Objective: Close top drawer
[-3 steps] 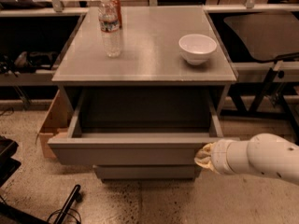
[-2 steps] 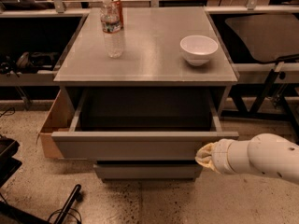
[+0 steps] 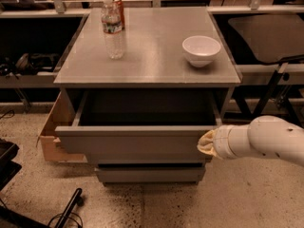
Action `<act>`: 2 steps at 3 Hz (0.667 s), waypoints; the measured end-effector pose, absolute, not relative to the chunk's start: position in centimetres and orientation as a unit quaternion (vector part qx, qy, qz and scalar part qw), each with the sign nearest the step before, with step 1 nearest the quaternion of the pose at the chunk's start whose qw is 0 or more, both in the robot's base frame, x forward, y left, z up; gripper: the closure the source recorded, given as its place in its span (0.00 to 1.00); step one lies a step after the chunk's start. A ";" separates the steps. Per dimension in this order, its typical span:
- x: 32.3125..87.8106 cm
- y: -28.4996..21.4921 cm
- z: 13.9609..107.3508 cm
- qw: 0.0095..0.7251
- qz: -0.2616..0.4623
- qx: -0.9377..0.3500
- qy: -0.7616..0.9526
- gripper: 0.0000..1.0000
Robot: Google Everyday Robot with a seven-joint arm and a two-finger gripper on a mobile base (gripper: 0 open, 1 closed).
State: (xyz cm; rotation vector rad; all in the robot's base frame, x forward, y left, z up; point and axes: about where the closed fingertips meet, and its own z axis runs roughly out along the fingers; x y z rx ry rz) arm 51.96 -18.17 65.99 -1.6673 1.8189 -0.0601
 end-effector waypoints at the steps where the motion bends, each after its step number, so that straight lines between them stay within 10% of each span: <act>1: 54.8 -18.1 67.3 0.329 -0.032 -0.653 0.681 1.00; 2: 57.5 -18.0 68.2 0.325 -0.037 -0.665 0.671 1.00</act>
Offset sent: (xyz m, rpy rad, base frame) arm 0.1524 0.0011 0.0556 -0.1201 -0.0568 0.1447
